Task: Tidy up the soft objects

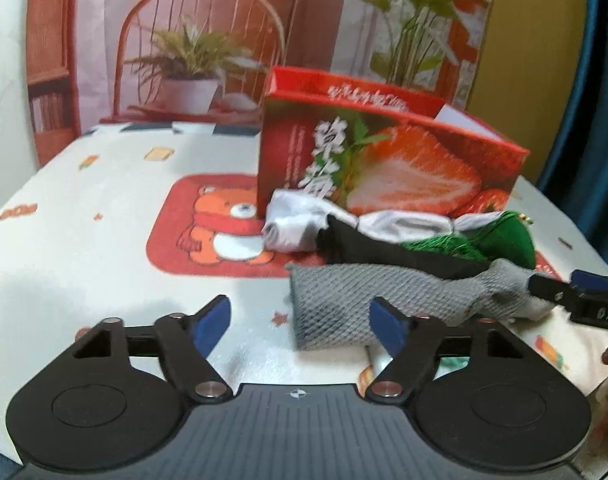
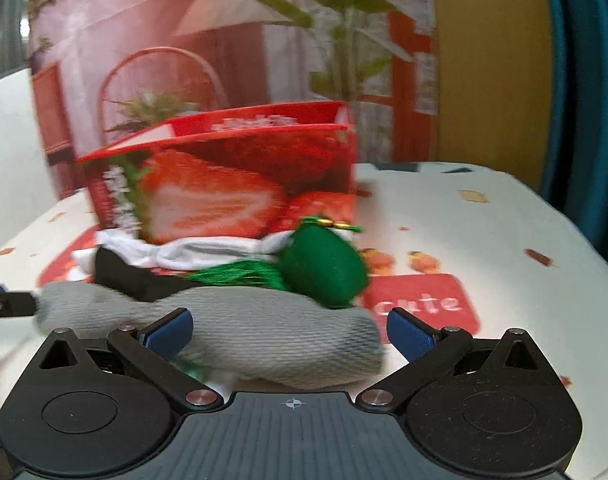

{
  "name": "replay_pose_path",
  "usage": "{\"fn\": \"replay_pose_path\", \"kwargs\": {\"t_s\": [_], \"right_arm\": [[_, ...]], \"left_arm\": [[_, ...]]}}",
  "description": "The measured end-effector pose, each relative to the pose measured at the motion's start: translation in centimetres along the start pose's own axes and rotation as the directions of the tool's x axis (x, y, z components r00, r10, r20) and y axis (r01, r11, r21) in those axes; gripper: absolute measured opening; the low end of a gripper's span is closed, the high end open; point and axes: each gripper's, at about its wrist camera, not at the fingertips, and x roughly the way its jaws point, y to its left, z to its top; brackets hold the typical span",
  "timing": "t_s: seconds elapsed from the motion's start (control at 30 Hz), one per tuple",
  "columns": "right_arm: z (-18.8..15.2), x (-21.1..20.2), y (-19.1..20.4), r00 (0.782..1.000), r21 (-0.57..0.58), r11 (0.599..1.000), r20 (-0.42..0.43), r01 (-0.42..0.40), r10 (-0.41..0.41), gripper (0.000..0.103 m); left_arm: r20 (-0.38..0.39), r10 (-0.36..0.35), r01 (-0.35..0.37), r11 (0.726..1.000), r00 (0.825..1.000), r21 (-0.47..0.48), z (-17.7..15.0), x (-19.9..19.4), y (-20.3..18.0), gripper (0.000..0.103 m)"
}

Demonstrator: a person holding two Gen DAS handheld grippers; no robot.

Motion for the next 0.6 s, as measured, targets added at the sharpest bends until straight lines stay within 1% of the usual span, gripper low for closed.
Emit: {"fn": "replay_pose_path", "kwargs": {"t_s": [0.13, 0.23, 0.33, 0.47, 0.6], "right_arm": [[-0.3, 0.4, -1.3, 0.999, 0.053, 0.998, -0.012, 0.031, -0.031, 0.102], [-0.6, 0.9, -1.7, 0.996, 0.044, 0.995, -0.018, 0.093, -0.092, 0.102], [-0.9, 1.3, -1.9, 0.996, 0.043, 0.995, -0.033, 0.089, -0.088, 0.101], [-0.9, 1.4, -1.8, 0.998, 0.039, 0.998, -0.041, 0.055, -0.054, 0.093], [-0.9, 1.3, -2.0, 0.999, 0.054, 0.998, -0.045, 0.006, -0.003, 0.080]], "left_arm": [[-0.007, -0.005, 0.005, 1.000, 1.000, -0.023, -0.2, 0.2, 0.5, 0.075], [-0.005, -0.007, 0.007, 1.000, 1.000, -0.018, -0.2, 0.2, 0.4, 0.074], [-0.014, -0.011, 0.011, 1.000, 1.000, -0.017, -0.3, 0.4, 0.4, 0.074], [-0.019, -0.023, 0.022, 0.999, 1.000, -0.027, -0.3, 0.5, 0.6, 0.074], [-0.014, -0.041, 0.040, 0.998, 0.999, -0.048, -0.3, 0.5, 0.9, 0.074]]}}
